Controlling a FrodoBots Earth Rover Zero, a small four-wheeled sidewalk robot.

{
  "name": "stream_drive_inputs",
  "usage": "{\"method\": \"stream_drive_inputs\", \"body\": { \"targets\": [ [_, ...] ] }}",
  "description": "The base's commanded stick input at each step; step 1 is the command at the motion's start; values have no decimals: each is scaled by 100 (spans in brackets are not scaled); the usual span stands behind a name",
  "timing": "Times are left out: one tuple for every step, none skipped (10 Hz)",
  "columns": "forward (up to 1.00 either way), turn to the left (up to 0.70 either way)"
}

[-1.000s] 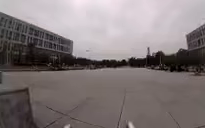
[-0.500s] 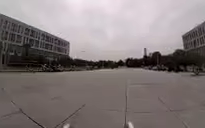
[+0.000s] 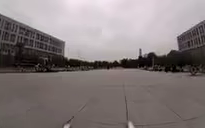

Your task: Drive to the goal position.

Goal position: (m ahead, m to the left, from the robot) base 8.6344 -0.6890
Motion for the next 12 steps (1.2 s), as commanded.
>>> {"method": "stream_drive_inputs", "body": {
  "targets": [
    [70, -9],
    [70, -3],
    [70, 0],
    [70, 0],
    [70, 0],
    [70, 0],
    [70, 0],
    [70, 0],
    [70, 0],
    [70, 0],
    [70, 0],
    [70, 0]
  ]
}}
